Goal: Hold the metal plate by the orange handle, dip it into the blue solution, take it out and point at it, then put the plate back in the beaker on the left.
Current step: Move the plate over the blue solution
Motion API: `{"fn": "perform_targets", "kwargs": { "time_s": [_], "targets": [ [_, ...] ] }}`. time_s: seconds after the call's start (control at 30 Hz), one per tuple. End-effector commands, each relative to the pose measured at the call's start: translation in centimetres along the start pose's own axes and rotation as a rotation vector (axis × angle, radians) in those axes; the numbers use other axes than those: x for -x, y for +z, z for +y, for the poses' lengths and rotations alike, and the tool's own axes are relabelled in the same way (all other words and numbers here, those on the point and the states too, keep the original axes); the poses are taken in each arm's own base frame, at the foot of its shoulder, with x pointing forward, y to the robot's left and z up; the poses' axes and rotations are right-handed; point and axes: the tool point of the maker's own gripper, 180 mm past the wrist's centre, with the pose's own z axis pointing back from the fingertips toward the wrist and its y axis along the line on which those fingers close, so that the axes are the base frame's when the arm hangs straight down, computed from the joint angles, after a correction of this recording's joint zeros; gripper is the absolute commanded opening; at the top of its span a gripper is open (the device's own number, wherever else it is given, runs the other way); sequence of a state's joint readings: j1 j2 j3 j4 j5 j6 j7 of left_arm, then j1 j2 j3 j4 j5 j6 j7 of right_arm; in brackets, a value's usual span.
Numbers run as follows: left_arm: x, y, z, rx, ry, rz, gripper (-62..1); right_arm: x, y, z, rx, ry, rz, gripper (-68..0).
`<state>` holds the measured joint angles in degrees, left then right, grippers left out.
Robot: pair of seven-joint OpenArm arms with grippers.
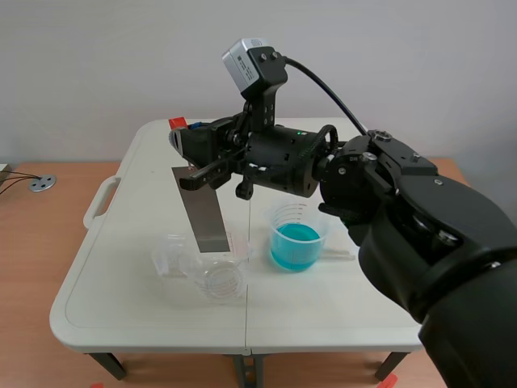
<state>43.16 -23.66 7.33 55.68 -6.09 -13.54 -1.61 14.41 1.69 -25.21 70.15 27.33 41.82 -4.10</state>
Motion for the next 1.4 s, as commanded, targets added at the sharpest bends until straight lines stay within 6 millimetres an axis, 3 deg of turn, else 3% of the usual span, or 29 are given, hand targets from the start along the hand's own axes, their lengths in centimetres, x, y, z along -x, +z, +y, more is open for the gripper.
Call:
{"fn": "perform_targets", "kwargs": {
  "time_s": [0.0,0.17,0.3,0.5,0.77,0.97,1.1,1.23,1.37],
  "targets": [
    [0.0,0.1,-0.1,0.004,0.005,-0.006,-59.4,-1.4,0.0,0.6,-0.025,0.034,-0.037,-66.4],
    [-0.4,0.2,0.5,-0.013,0.009,-0.025,-59.4,-2.0,0.4,1.6,-0.034,0.074,-0.045,-66.4],
    [-1.2,0.7,2.5,-0.066,0.022,-0.056,-59.4,-2.9,0.9,2.4,-0.043,0.116,-0.056,-66.4],
    [-2.5,2.5,7.9,-0.203,0.038,-0.097,-59.4,-4.4,1.7,3.5,-0.057,0.173,-0.082,-66.4],
    [-5.2,6.6,15.6,-0.394,0.005,-0.166,-59.4,-6.7,2.8,4.7,-0.077,0.264,-0.111,-66.4],
    [-8.9,10.3,20.1,-0.512,-0.056,-0.243,-59.4,-8.0,3.9,4.9,-0.081,0.340,-0.112,-66.4],
    [-12.4,13.0,22.0,-0.576,-0.112,-0.336,-59.4,-8.9,4.9,4.4,-0.064,0.390,-0.109,-66.4],
    [-17.0,15.5,22.3,-0.608,-0.192,-0.479,-59.4,-9.6,6.2,3.4,-0.039,0.424,-0.112,-66.4],
    [-21.6,17.3,20.9,-0.590,-0.276,-0.631,-59.4,-10.3,7.8,1.9,-0.005,0.450,-0.110,-66.4]
  ]
}}
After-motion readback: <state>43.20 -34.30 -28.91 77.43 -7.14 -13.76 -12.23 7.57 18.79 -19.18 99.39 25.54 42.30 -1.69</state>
